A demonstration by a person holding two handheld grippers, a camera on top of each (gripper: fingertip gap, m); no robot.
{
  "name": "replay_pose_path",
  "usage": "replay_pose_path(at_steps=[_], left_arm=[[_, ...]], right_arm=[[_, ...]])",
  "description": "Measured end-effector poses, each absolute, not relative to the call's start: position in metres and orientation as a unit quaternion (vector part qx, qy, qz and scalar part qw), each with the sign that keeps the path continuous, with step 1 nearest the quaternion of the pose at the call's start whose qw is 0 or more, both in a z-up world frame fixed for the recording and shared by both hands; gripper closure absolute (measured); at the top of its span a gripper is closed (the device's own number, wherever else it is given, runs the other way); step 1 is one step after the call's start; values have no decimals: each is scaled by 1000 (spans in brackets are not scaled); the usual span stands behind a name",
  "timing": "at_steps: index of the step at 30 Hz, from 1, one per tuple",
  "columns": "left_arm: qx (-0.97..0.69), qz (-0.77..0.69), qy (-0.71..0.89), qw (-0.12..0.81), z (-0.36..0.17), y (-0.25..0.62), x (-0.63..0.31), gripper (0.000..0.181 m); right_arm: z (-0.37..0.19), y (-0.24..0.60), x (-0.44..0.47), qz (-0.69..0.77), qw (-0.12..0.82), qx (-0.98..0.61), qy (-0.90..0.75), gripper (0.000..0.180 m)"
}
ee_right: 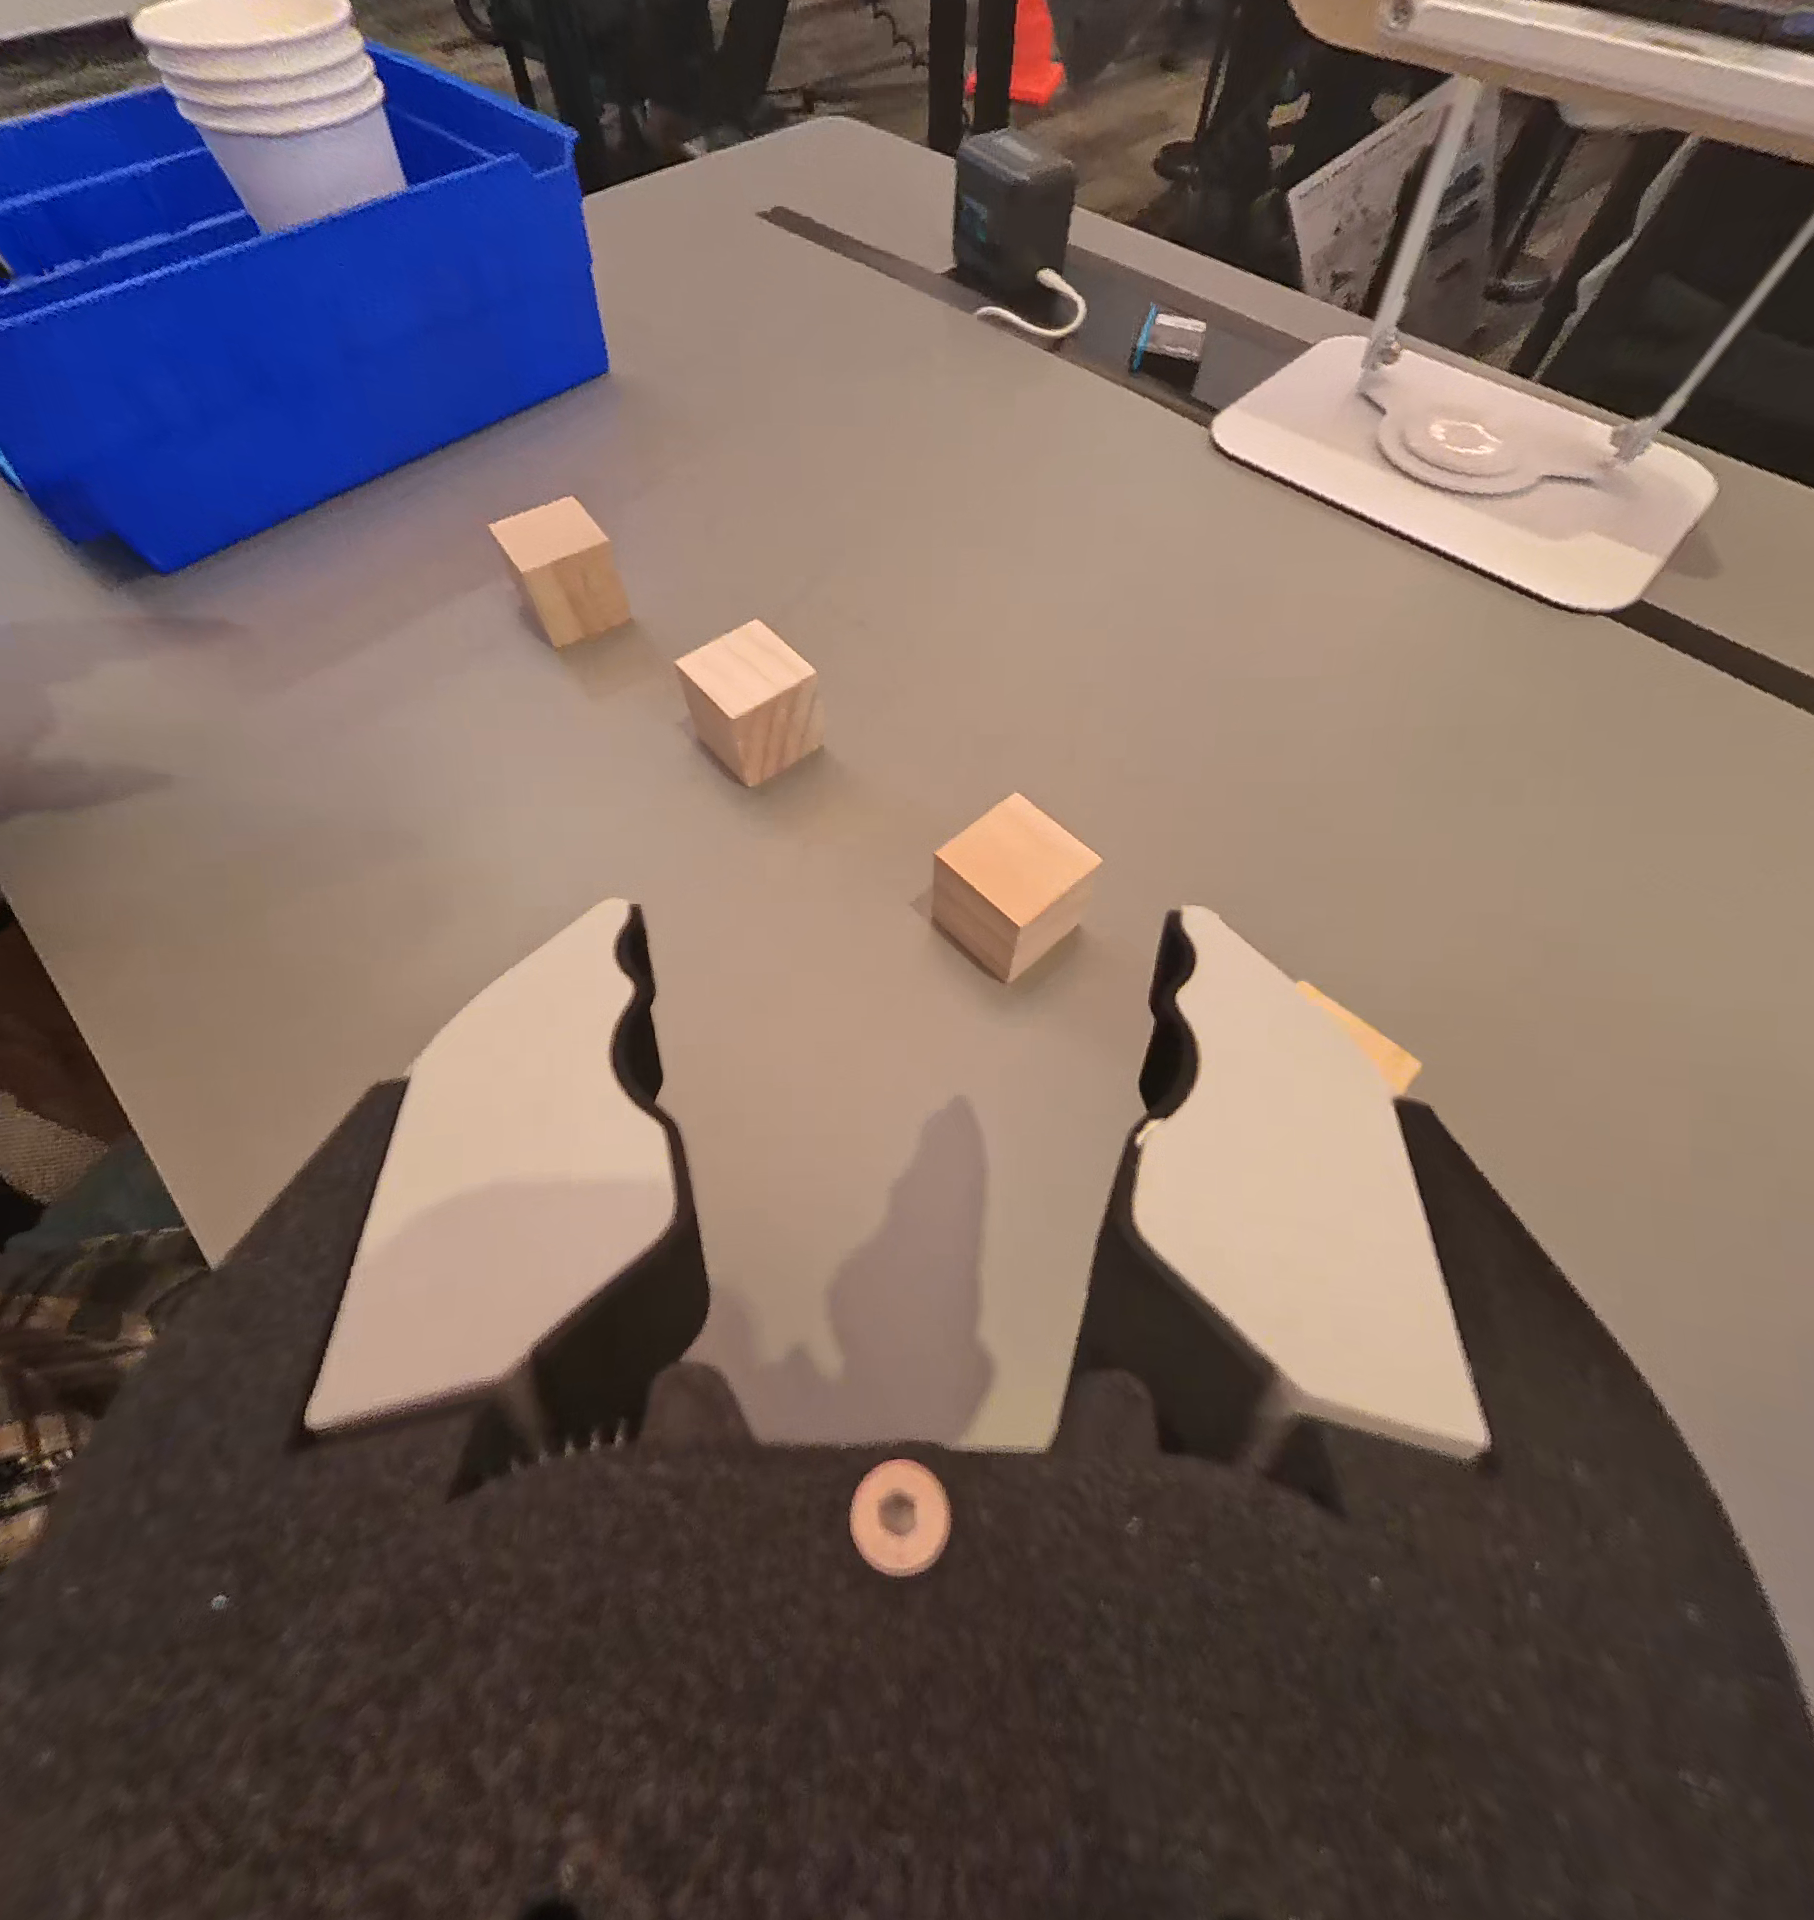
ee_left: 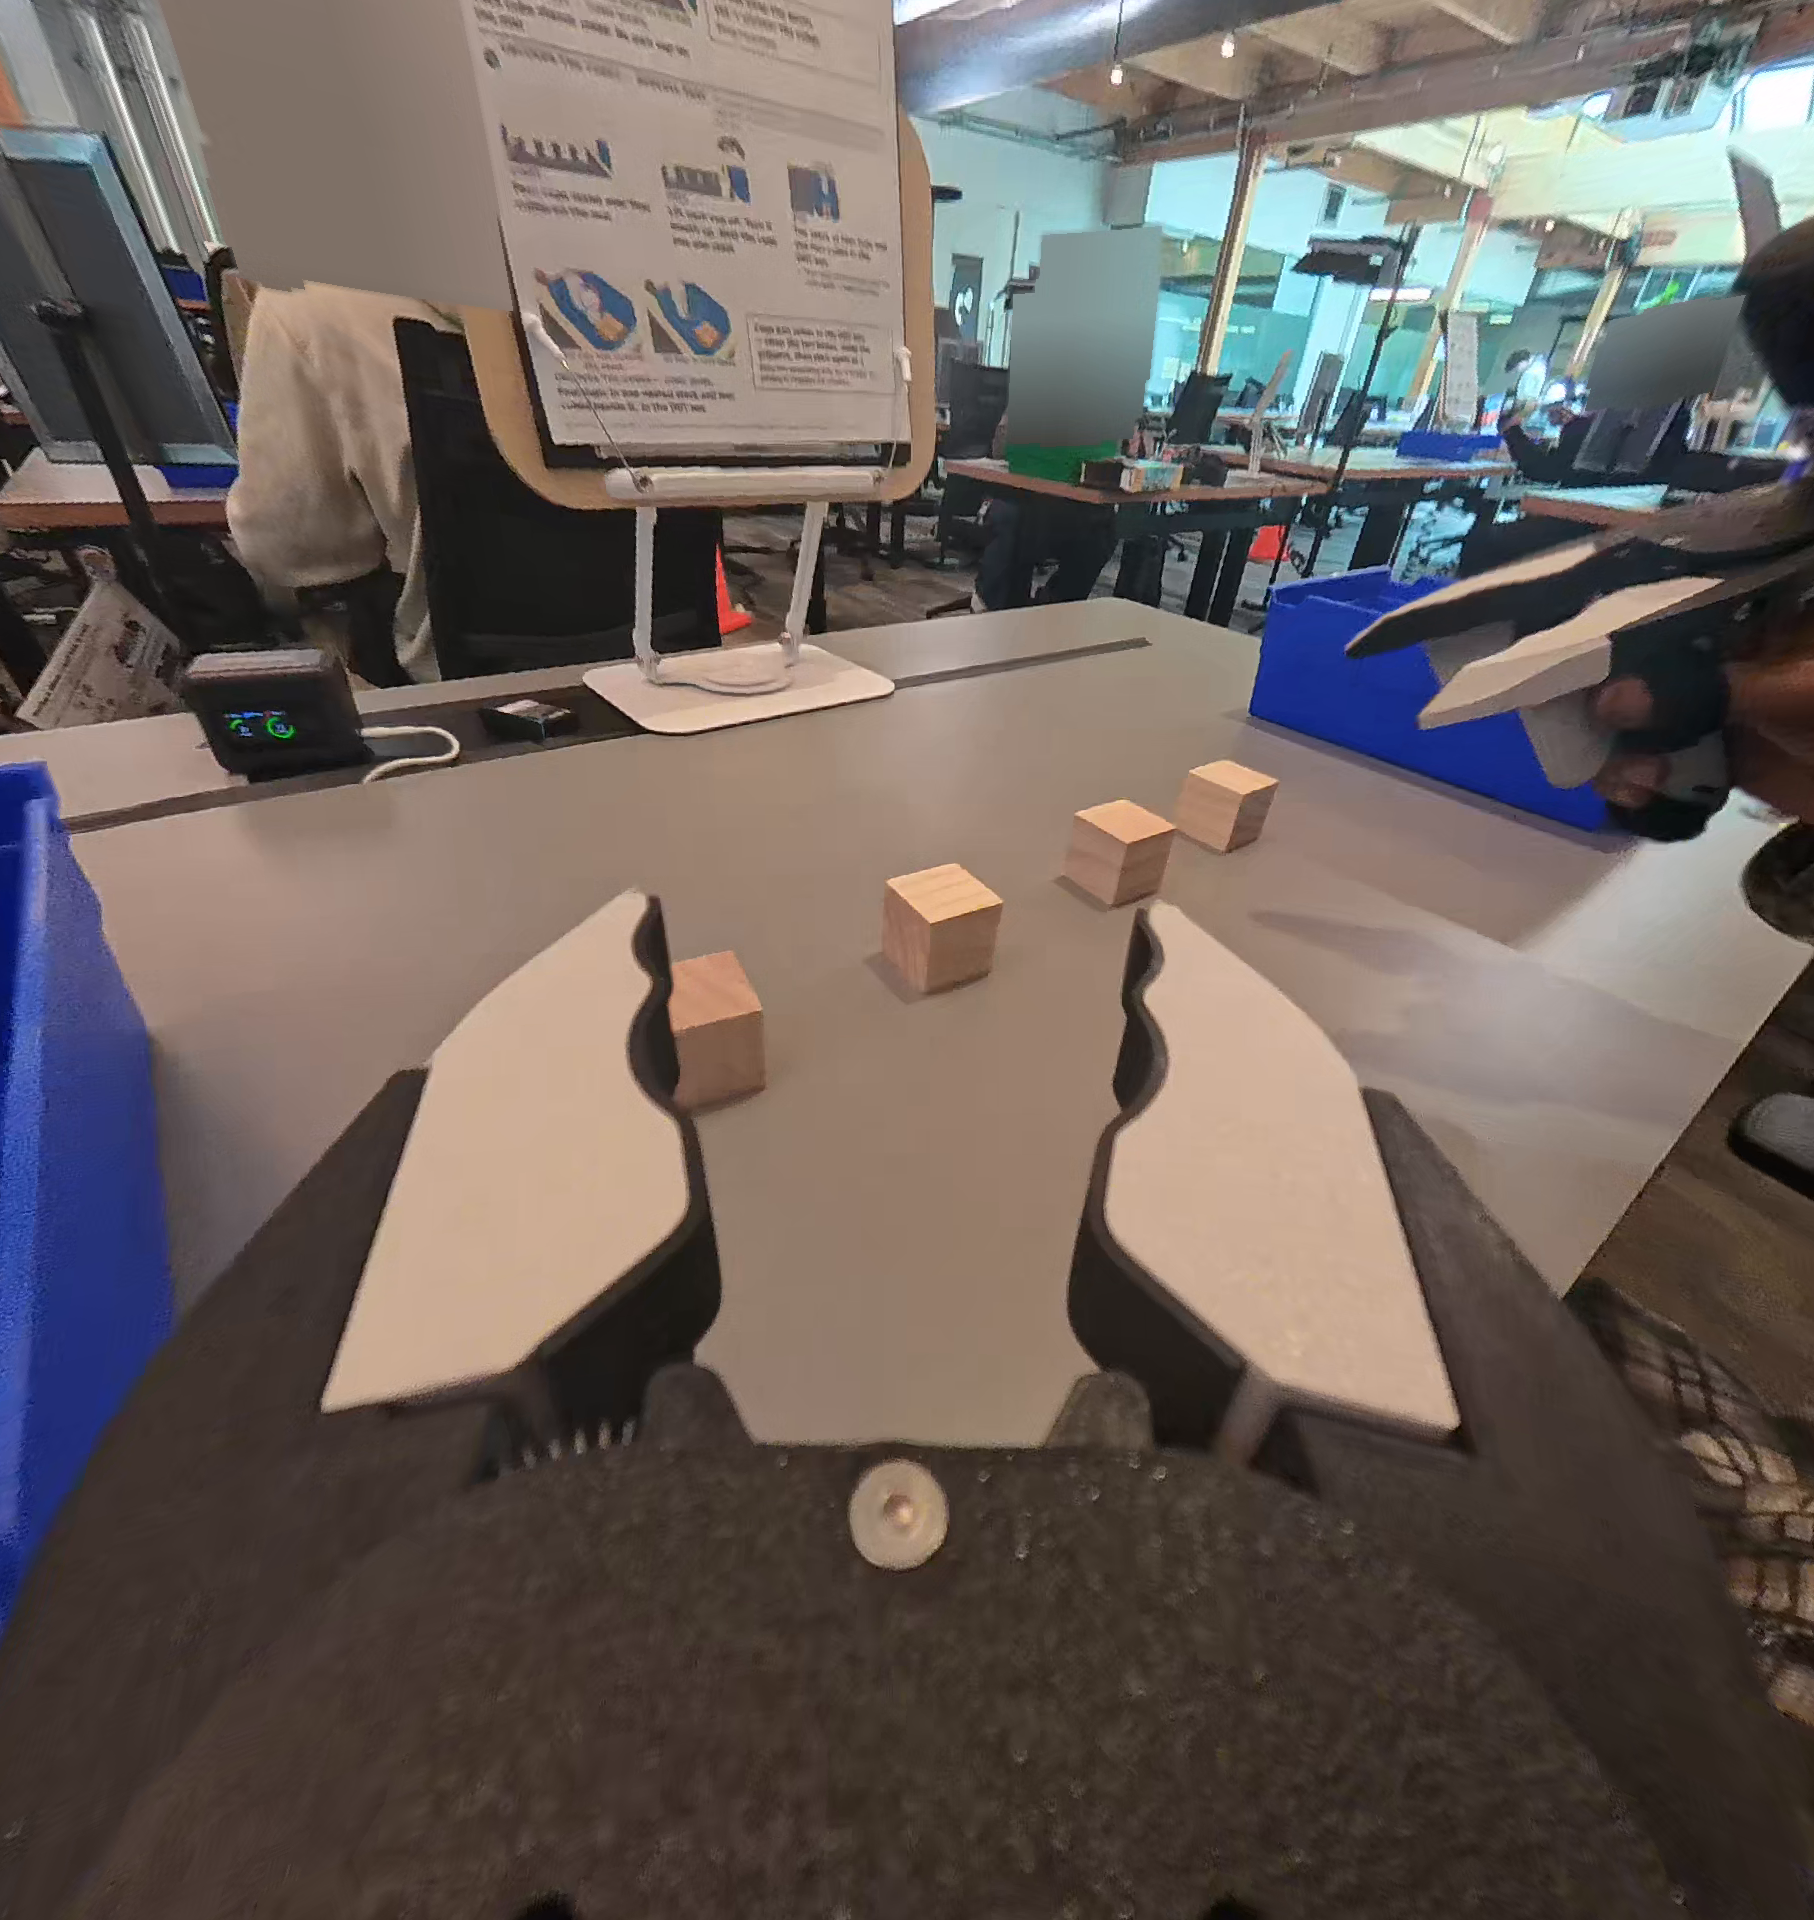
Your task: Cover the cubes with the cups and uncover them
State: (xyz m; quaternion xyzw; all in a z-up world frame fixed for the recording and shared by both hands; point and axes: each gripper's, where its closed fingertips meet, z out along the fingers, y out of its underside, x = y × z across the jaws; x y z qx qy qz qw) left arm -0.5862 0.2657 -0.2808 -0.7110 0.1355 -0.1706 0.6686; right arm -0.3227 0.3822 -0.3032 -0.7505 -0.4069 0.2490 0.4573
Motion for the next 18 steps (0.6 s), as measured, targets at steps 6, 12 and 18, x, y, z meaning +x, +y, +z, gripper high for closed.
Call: replay_pose_path(at_steps=[6, 12, 18], left_arm=[[-702, -161, 130, 681, -273, 251, -595, 99], [-702, -127, 104, 693, -264, 243, -616, 99], [-693, -125, 77, 705, -257, 237, -636, 99]], right_arm=[[-274, 383, -384, 271, 430, -712, -484, 90], [-202, 380, -517, 285, 371, -577, -669, 108], [-210, 374, -640, 203, 301, -469, -805, 100]])
